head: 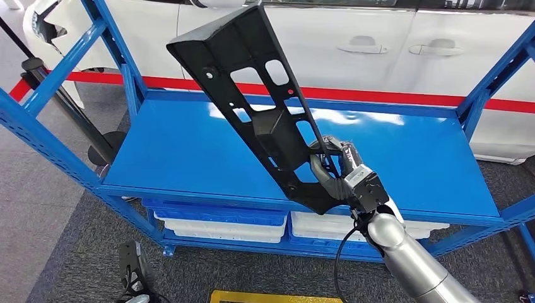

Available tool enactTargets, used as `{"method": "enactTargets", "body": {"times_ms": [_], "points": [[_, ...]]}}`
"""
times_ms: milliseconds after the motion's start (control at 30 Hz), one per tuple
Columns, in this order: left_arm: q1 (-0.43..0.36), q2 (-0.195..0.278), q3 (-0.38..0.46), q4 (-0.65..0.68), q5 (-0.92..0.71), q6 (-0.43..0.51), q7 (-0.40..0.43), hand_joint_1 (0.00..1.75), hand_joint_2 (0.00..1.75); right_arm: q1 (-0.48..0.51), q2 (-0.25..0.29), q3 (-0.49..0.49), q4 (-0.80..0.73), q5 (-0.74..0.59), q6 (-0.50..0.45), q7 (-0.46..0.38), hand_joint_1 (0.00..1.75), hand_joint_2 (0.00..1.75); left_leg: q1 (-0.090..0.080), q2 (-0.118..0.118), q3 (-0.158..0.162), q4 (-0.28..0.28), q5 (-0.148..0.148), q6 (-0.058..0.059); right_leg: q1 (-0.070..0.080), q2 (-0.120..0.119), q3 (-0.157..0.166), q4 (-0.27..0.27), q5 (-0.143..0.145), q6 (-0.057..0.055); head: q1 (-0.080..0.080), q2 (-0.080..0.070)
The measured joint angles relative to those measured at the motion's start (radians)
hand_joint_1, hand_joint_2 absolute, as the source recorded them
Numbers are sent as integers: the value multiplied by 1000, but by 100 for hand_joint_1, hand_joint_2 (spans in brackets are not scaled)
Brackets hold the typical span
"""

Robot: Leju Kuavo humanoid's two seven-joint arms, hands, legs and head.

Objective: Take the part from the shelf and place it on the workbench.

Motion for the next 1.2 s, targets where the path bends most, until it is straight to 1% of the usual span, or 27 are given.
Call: {"method": "enactTargets", "body": {"times_ms": [67, 133, 167, 200, 233, 300, 333, 367, 400, 500, 533, 567, 633, 667, 700, 733, 767, 800, 867, 900, 933, 1000, 1033, 1067, 1133, 1167, 1200], "points": [[-3, 0, 2, -4, 0, 0, -1, 0, 0, 0, -2, 0, 2, 0, 0, -1, 175, 175, 0, 2, -23, 60, -42, -12, -5, 0, 9, -10, 2, -7, 0, 0], [-3, 0, 4, -5, 0, 0, 1, 0, 0, 2, -6, 0, 6, 1, 1, -3, 175, 175, 2, 3, -85, 188, -104, -19, -5, -1, 11, -11, 1, -12, 0, 0], [0, 0, 5, -5, 1, -1, 3, 0, 0, 7, -7, 0, 9, 4, 3, -8, 175, 175, 2, 3, -115, 244, -122, -21, -4, 0, 11, -10, 0, -13, 0, 0], [3, 0, 6, -5, 1, -2, 7, 0, 0, 14, -7, 0, 10, 10, 6, -16, 175, 175, 2, 3, -131, 270, -121, -22, -3, 2, 11, -9, -1, -14, 0, 0], [5, 1, 8, -5, 1, -5, 12, 0, 0, 22, -7, 0, 11, 18, 11, -28, 175, 175, 2, 3, -127, 256, -101, -22, -3, 4, 12, -7, -3, -14, 0, 0], [7, 5, 10, -7, -4, -15, 24, 0, 0, 41, -7, 1, 5, 31, 27, -54, 175, 175, 3, -4, -74, 136, -30, -19, -4, 9, 13, 0, -7, -9, 0, 0], [7, 8, 10, -9, -8, -21, 30, 0, 0, 52, -7, 1, 1, 35, 36, -67, 175, 175, 3, -10, -45, 74, -4, -15, -3, 12, 13, 6, -10, -6, 0, 0], [9, 12, 10, -10, -13, -26, 36, 0, 0, 63, -7, 1, -4, 36, 45, -77, 175, 175, 2, -15, -26, 33, 11, -11, -2, 15, 12, 10, -12, -2, 0, 0], [12, 16, 10, -11, -17, -28, 40, 0, 0, 76, -7, 1, -8, 36, 54, -87, 175, 175, 2, -19, -18, 14, 15, -5, -1, 17, 11, 13, -12, 2, 0, 0], [19, 23, 15, -16, -22, -30, 47, 0, 0, 114, -2, 1, -19, 33, 77, -110, 175, 175, 1, -14, -15, 5, 23, 16, -3, 22, 9, 15, -16, 14, 0, 0], [19, 25, 17, -18, -25, -31, 48, 0, 0, 125, 1, 1, -21, 34, 83, -117, 175, 175, 2, -12, -15, 0, 29, 25, -3, 22, 4, 31, -33, 18, 0, 0], [18, 27, 20, -20, -29, -32, 49, 0, 0, 134, 4, 1, -22, 37, 89, -123, 175, 175, 3, -10, -15, -5, 34, 32, -5, 23, -7, 64, -62, 21, 0, 0], [19, 31, 25, -22, -38, -38, 56, 0, 0, 151, 10, 0, -23, 44, 99, -135, 175, 175, 2, -8, -21, -7, 41, 40, -8, 22, -44, 179, -142, 25, 0, 0], [21, 34, 26, -22, -43, -44, 62, 0, 0, 157, 12, 0, -24, 47, 102, -139, 175, 175, 1, -6, -25, -7, 44, 42, -10, 22, -61, 236, -173, 26, 0, 0], [22, 36, 26, -22, -48, -48, 67, 0, 0, 164, 15, 0, -25, 50, 107, -141, 175, 175, -1, -4, -30, -7, 48, 43, -11, 22, -65, 271, -186, 26, 0, 0], [23, 39, 27, -22, -51, -52, 73, 0, 0, 172, 17, 1, -26, 52, 112, -141, 175, 175, -2, -3, -36, -6, 52, 42, -12, 22, -54, 271, -181, 25, 0, 0], [24, 42, 27, -22, -55, -55, 77, 0, 0, 183, 19, 1, -26, 55, 118, -140, 175, 175, -3, -3, -42, -6, 57, 42, -12, 21, -24, 235, -160, 22, 0, 0], [24, 44, 27, -23, -57, -56, 80, 0, 0, 193, 19, 1, -27, 57, 123, -139, 175, 175, -3, -4, -47, -5, 63, 40, -11, 19, 20, 171, -134, 16, 0, 0], [27, 48, 28, -26, -62, -58, 85, 0, 0, 205, 19, 1, -31, 60, 128, -139, 175, 175, -6, -3, -57, -5, 74, 34, -2, 8, 103, 39, -101, 5, 0, 0], [28, 50, 29, -28, -64, -59, 86, 0, 0, 206, 20, 1, -33, 61, 130, -141, 175, 175, -7, 0, -60, -5, 80, 28, 3, 3, 123, 1, -96, 1, 0, 0], [30, 52, 29, -29, -67, -60, 88, 0, 0, 206, 20, 1, -35, 62, 133, -143, 175, 175, -6, 3, -62, -7, 87, 22, 7, 1, 128, -15, -93, 0, 0, 0], [33, 54, 31, -29, -71, -57, 96, 0, 0, 213, 20, 1, -36, 63, 139, -146, 175, 175, -4, 5, -65, -9, 94, 10, 6, 2, 120, -25, -76, -3, 0, 0], [35, 52, 32, -27, -69, -45, 97, 0, 0, 218, 19, 1, -36, 63, 143, -147, 175, 175, -4, 5, -71, 0, 80, 3, 3, 1, 115, -30, -65, -5, 0, 0], [34, 45, 36, -20, -64, -27, 91, 0, 0, 222, 17, 2, -35, 63, 147, -149, 175, 175, -4, 5, -81, 26, 48, -3, 0, -1, 107, -36, -53, -9, 0, 0], [30, 22, 48, 13, -50, 22, 51, 0, 0, 230, 12, 4, -34, 62, 152, -156, 175, 175, -2, 5, -111, 134, -51, -15, -4, -1, 85, -37, -34, -14, 0, 0], [28, 9, 54, 36, -45, 39, 28, 0, 0, 234, 8, 7, -33, 61, 150, -160, 175, 175, 0, 5, -124, 197, -90, -19, -4, -1, 73, -33, -26, -15, 0, 0], [27, -1, 58, 55, -43, 50, 11, 0, 0, 239, 6, 10, -33, 62, 147, -163, 175, 175, 2, 5, -129, 243, -107, -24, -5, -1, 59, -29, -20, -12, 0, 0]]}}
